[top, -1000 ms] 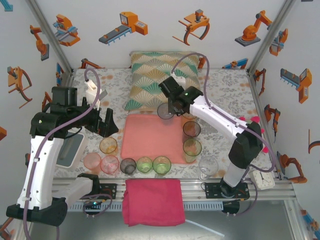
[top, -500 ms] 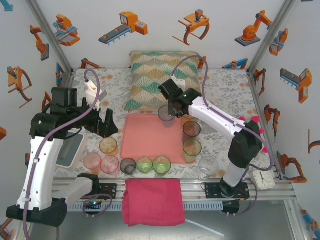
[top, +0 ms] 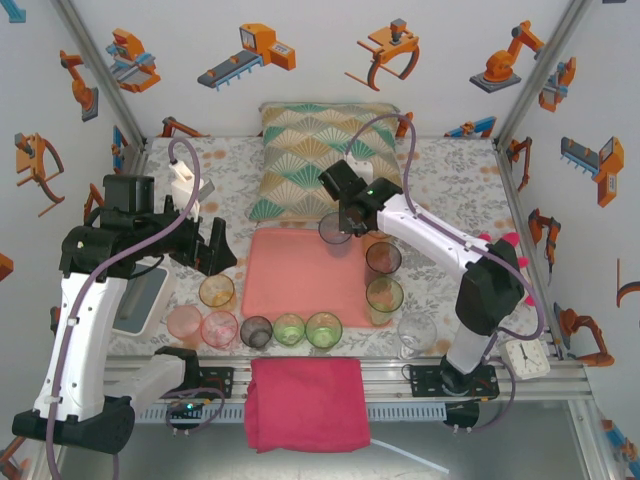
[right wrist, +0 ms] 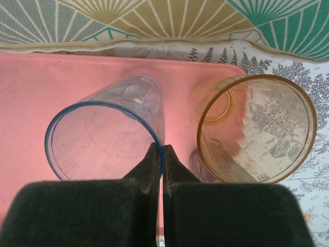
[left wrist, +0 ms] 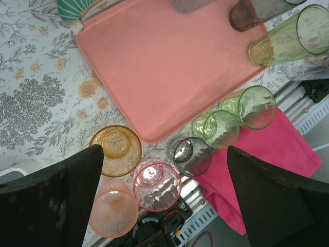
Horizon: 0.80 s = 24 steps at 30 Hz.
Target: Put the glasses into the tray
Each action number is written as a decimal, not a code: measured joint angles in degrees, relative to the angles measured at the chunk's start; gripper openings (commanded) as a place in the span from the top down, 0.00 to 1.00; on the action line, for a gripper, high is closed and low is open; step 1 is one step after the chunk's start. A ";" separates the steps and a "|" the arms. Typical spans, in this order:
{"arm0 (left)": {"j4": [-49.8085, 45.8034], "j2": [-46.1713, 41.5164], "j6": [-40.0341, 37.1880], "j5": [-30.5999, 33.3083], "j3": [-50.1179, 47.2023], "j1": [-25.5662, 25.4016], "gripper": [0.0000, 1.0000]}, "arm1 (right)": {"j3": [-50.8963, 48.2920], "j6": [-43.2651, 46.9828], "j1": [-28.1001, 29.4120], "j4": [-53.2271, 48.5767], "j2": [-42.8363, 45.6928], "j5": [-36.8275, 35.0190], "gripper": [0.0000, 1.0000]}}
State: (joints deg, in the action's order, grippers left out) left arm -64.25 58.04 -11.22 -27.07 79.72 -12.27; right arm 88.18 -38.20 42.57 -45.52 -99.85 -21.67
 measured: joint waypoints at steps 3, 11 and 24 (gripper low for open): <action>0.00 0.07 0.00 0.00 0.00 0.00 0.03 | -0.07 -0.02 -0.11 0.15 0.00 0.00 1.00; 0.00 0.17 0.00 0.00 0.00 0.00 0.03 | -0.68 -0.37 -0.39 1.29 0.00 0.02 1.00; 0.00 0.33 0.00 -0.39 0.00 0.00 0.03 | -0.87 -0.87 -0.55 1.46 0.00 0.00 0.87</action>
State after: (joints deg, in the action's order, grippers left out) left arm -64.25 58.37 -11.22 -27.46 79.72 -12.27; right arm 87.31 -39.07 42.02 -44.05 -99.85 -21.67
